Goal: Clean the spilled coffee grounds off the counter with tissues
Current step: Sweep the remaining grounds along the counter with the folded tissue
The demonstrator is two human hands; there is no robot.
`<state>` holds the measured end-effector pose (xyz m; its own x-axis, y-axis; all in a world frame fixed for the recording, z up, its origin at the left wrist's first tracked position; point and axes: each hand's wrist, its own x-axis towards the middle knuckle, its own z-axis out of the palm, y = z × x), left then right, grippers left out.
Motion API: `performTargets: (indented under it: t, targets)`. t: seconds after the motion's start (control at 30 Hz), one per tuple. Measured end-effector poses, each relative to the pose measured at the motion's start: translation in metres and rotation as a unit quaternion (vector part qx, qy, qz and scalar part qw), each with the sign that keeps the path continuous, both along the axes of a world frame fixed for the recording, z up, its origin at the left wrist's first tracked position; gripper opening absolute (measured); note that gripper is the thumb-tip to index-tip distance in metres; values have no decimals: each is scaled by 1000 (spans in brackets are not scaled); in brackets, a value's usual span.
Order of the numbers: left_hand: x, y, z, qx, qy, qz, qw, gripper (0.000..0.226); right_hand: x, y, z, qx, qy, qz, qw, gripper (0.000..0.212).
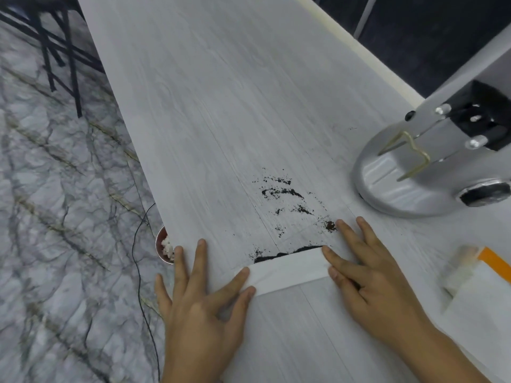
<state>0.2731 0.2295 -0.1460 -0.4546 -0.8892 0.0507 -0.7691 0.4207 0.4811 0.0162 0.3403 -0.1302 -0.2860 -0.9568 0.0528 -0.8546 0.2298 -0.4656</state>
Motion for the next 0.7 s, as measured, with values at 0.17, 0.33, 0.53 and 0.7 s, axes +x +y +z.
performTargets:
  t: [0.17, 0.33, 0.53, 0.7]
  targets:
    - [-3, -35, 0, 15, -3, 10, 1000, 32, -5, -38, -1, -5, 0, 13, 1000, 38]
    - [-9, -61, 2, 29, 1, 15, 999, 28, -14, -70, -3, -22, 17, 30, 999, 36]
    - [-15, -74, 3, -15, 43, -31, 998, 23, -7, -87, -1, -79, 74, 61, 992, 29]
    - [-12, -35, 12, -33, 106, -69, 991, 21, -1, -43, 17, -76, 94, 74, 990, 29]
